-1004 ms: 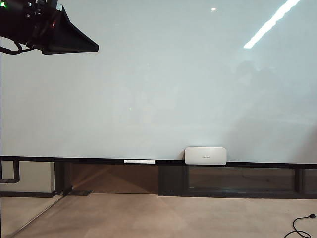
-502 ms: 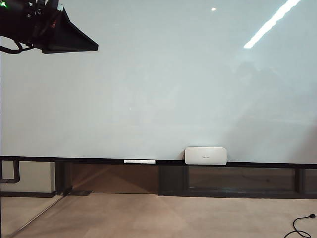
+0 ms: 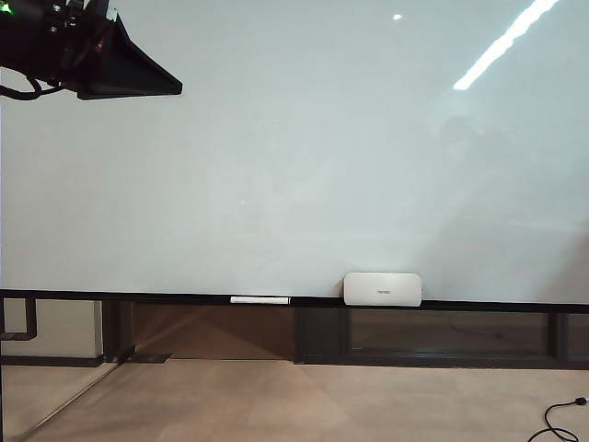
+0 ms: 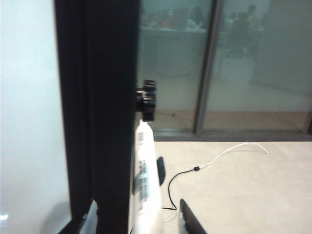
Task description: Reach to the right to find the marker pen, pick it up, and write the number 10 on the whiteboard.
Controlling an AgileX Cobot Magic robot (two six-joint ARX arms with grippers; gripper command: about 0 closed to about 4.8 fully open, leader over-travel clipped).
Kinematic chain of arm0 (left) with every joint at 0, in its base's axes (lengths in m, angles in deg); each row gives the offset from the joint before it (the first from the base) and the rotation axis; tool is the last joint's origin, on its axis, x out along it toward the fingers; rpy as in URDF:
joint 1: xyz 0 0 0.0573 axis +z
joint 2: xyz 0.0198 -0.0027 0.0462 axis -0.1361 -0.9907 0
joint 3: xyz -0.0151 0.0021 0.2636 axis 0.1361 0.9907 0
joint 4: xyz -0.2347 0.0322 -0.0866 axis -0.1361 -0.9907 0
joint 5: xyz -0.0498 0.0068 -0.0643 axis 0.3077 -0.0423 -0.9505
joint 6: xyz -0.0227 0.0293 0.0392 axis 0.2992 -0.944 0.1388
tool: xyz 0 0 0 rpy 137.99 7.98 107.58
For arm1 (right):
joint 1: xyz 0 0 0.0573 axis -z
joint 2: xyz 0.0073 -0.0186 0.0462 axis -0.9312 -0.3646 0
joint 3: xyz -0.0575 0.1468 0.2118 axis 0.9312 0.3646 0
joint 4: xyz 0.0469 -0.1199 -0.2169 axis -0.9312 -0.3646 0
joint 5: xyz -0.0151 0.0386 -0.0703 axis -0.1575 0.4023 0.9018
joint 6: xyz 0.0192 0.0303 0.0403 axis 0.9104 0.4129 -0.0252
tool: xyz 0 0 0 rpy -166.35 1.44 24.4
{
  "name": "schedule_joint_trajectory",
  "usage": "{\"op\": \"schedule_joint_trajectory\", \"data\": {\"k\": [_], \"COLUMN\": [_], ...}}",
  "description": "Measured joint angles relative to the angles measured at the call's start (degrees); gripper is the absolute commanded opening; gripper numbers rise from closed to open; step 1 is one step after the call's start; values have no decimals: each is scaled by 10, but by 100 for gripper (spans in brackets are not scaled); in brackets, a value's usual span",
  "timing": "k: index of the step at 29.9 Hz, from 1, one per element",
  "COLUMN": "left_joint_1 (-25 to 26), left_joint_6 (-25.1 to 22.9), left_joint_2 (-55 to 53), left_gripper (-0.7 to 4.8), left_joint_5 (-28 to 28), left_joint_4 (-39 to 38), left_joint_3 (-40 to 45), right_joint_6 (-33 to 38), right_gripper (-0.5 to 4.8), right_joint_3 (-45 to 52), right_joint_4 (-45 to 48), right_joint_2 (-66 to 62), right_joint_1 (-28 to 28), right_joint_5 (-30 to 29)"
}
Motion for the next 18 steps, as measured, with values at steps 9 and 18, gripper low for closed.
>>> {"op": "schedule_joint_trajectory", "data": {"k": [9,18], "left_joint_1": [0,0], "left_joint_6": [0,0], "left_joint_2": [0,0], "left_gripper": [-6,-6], "left_joint_5": [0,0], "left_joint_4": [0,6], "left_joint_3": [0,0], "right_joint_6": [11,13], "right_gripper": [42,-1], "right_joint_3": [-55,-54], "right_joint_4": [-30,-43], "right_joint_2": [-33,-34], "right_joint_1": [0,0], "right_joint_5": [0,-1]}}
